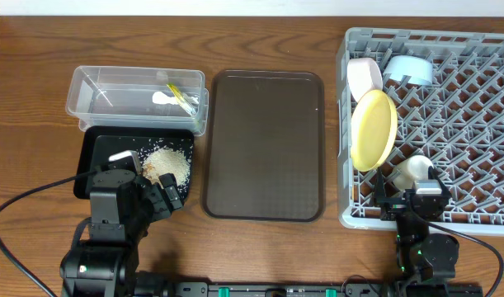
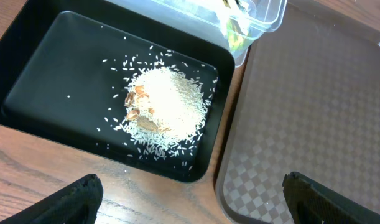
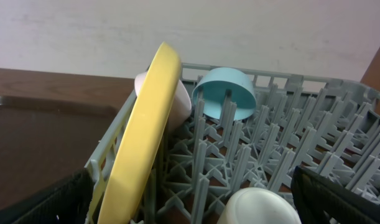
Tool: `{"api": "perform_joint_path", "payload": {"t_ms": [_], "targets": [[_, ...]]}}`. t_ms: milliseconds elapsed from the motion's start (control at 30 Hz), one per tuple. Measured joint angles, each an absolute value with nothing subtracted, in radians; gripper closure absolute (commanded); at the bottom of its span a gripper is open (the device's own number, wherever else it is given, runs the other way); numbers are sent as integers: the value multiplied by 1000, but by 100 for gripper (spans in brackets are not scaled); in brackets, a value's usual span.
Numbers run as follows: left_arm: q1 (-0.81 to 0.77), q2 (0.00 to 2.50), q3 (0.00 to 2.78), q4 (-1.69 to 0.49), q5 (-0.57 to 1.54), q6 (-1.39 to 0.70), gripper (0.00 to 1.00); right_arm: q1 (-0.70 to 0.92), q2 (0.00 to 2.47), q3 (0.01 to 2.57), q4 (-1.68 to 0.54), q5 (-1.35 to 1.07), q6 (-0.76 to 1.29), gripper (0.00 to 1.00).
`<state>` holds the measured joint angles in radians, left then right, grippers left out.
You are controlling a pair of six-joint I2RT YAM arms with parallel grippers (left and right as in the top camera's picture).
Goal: Sort waste into correct bins and load items into the dishwasher rack
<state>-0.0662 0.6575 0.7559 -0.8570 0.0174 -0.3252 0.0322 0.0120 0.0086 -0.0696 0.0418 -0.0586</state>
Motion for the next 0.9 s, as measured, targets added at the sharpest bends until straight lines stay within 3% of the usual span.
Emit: {"api": "perform_joint_path", "payload": {"t_ms": [667, 900], "targets": [[-66, 656, 756, -877, 17, -325, 5, 32, 12, 9, -70, 42, -59, 1], [-66, 524, 698, -882, 17, -292, 5, 32, 12, 9, -69, 42, -59, 1]]}}
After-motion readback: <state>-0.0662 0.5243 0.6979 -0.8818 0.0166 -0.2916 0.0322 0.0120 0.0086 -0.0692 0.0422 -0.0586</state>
